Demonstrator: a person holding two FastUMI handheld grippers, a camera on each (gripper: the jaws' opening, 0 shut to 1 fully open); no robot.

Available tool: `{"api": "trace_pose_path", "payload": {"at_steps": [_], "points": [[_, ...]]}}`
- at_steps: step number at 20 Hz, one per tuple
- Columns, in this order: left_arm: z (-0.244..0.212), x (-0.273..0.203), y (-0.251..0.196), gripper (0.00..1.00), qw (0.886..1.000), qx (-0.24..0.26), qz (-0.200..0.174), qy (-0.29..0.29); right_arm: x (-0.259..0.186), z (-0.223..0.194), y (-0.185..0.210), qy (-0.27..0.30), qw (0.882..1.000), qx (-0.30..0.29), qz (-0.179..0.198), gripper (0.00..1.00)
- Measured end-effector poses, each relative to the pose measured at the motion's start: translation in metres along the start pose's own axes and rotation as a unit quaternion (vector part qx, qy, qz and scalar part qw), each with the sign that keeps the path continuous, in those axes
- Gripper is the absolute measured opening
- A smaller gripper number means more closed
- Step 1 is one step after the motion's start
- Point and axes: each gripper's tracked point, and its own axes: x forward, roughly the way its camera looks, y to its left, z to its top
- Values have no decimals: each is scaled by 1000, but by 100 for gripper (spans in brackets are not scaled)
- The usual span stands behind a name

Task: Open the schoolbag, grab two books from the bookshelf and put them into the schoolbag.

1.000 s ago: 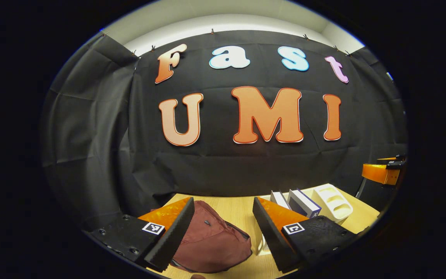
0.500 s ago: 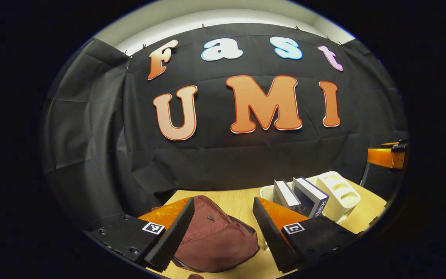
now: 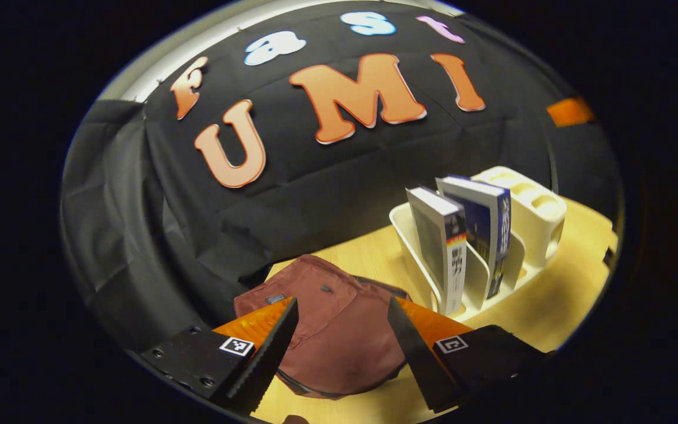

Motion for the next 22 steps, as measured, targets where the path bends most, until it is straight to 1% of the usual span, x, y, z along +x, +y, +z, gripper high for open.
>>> {"api": "trace_pose_path", "payload": {"at_steps": [3, 6, 7, 8, 13, 17, 20, 22], "points": [[-43, 7, -30, 96, 997, 41, -28, 60, -2, -10, -12, 15, 1000, 5, -14, 96], [-79, 23, -59, 98, 992, 52, -55, 101, -6, -15, -25, 25, 999, 7, -28, 96], [-90, 24, -67, 98, 989, 60, -65, 116, -6, -17, -31, 27, 999, 5, -34, 96], [-99, 26, -73, 98, 986, 73, -68, 130, -7, -20, -36, 31, 999, 4, -39, 96], [-137, 44, -77, 98, 974, 131, -55, 178, -10, -31, -60, 53, 997, 11, -58, 96], [-155, 56, -85, 98, 964, 184, -50, 188, -12, -39, -77, 69, 995, 12, -68, 97], [-156, 59, -86, 97, 964, 182, -43, 190, -12, -40, -79, 73, 995, 10, -65, 97], [-154, 56, -73, 97, 964, 184, -24, 191, -12, -41, -75, 76, 995, 9, -57, 97]]}}
